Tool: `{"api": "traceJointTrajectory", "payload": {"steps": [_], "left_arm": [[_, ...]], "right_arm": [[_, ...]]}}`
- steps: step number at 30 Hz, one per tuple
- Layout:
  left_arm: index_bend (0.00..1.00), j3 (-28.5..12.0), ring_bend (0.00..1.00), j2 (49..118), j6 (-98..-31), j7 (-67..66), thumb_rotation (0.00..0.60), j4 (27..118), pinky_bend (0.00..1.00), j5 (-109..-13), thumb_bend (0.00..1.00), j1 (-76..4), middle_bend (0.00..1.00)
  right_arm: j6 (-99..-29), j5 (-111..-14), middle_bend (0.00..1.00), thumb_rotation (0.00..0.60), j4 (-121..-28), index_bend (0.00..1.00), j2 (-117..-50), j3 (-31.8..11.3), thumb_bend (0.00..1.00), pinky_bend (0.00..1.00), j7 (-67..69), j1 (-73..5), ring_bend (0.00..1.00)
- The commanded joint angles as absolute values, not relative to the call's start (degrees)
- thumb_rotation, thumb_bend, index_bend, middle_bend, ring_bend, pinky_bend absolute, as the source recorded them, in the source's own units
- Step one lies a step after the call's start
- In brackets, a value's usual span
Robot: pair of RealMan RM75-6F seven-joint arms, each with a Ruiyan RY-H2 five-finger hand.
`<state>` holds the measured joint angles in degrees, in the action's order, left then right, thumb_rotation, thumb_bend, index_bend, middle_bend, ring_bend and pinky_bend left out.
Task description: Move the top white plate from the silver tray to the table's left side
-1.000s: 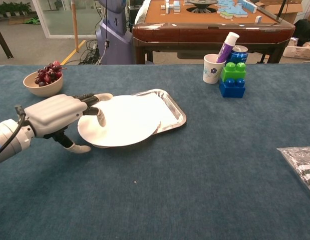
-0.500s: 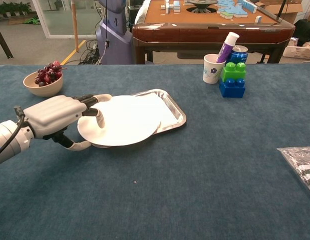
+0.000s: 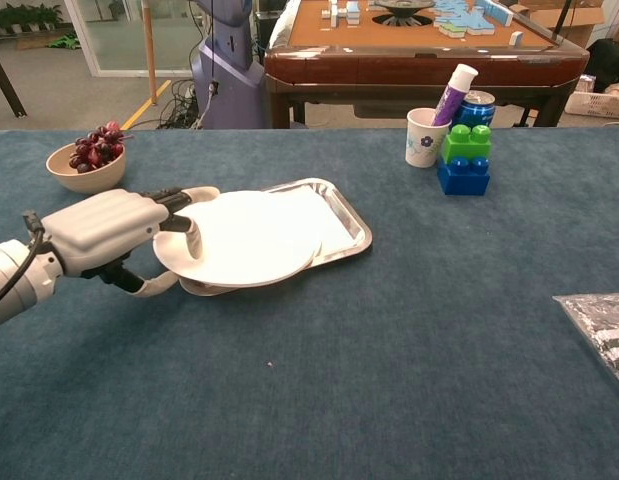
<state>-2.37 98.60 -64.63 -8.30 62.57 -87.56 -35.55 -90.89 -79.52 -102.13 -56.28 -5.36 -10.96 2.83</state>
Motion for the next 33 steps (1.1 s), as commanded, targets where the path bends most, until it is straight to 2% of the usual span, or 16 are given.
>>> {"api": "traceJointTrajectory", "payload": {"steps": [1,7,17,33], "left_arm": [[0.43,-2.28,0.0,98.52,-64.84,-8.11,0.6,62.63,0.15,-87.75,0.4,-35.51,0.0],[0.47,-2.12,0.0,98.38,-65.39,-7.75,0.6,62.72,0.16,-88.11,0.4,-35.35,0.0],[0.47,-1.86,0.0,98.38,-66.25,-7.09,0.6,62.34,0.17,-88.81,0.39,-35.17,0.0],[0.54,-1.27,0.0,99.76,-71.95,-0.66,0.6,57.18,0.22,-91.37,0.39,-33.55,0.02]], "right_arm": [[-90.87,-79.52,0.4,0.6,-102.14,0.46,-56.28,-5.37,0.19,0.41,-10.97,2.82,0.34],[-90.85,-79.5,0.4,0.6,-102.16,0.46,-56.27,-5.37,0.19,0.41,-10.98,2.84,0.34],[-90.73,-79.42,0.4,0.6,-102.11,0.46,-56.31,-5.37,0.19,0.41,-11.04,2.81,0.34],[-90.47,-79.4,0.4,0.6,-102.09,0.46,-56.43,-5.28,0.19,0.41,-11.21,2.74,0.34]]}}
